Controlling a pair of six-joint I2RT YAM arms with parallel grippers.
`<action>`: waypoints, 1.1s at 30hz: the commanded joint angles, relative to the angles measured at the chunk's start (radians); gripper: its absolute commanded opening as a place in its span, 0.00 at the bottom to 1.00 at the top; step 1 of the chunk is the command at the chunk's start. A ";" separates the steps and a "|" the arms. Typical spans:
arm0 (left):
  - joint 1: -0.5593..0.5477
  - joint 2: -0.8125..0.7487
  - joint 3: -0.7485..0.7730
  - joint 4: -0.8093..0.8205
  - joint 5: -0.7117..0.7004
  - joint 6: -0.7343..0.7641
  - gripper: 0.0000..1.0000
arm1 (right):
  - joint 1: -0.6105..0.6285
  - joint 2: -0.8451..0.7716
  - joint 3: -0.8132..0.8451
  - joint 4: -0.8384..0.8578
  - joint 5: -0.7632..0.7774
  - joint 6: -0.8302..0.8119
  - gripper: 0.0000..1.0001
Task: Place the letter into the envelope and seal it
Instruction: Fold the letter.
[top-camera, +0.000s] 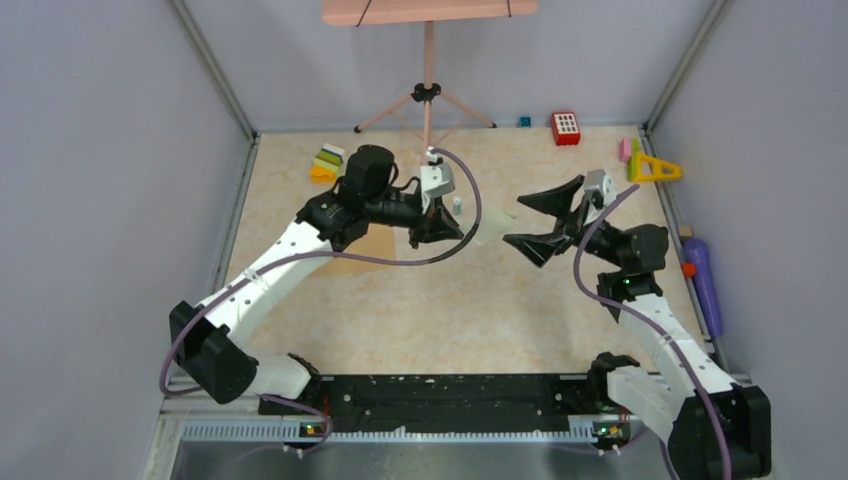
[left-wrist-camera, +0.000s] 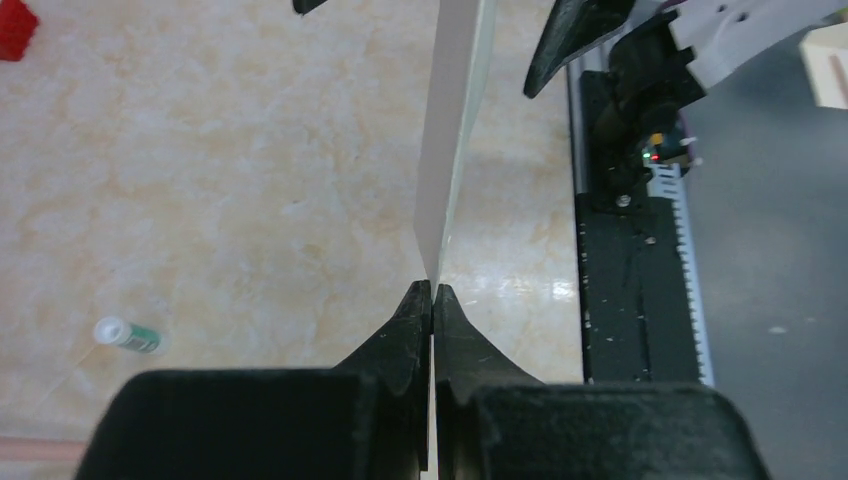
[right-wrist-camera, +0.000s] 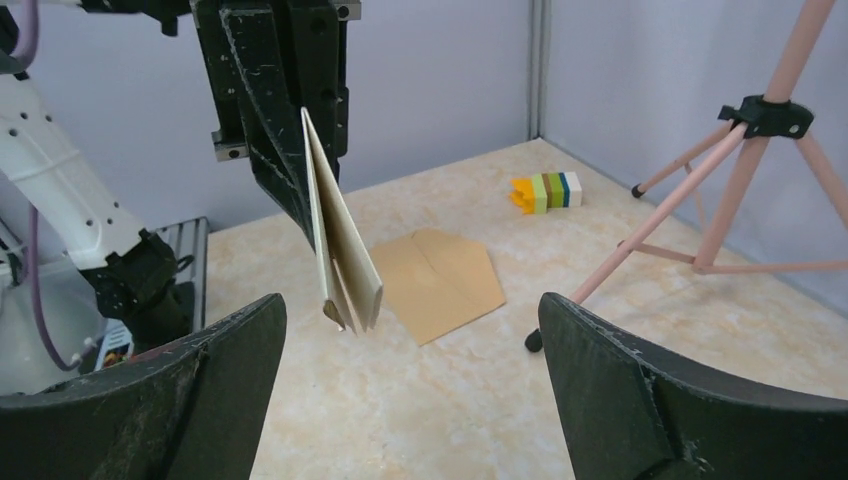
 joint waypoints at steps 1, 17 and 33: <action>0.027 0.004 -0.076 0.308 0.235 -0.315 0.00 | -0.006 0.037 -0.059 0.402 0.038 0.290 0.95; 0.059 0.091 -0.369 1.203 0.244 -1.011 0.00 | 0.095 0.110 -0.065 0.437 0.083 0.289 0.91; 0.058 0.116 -0.428 1.347 0.229 -1.084 0.00 | 0.144 0.142 -0.051 0.395 0.127 0.266 0.48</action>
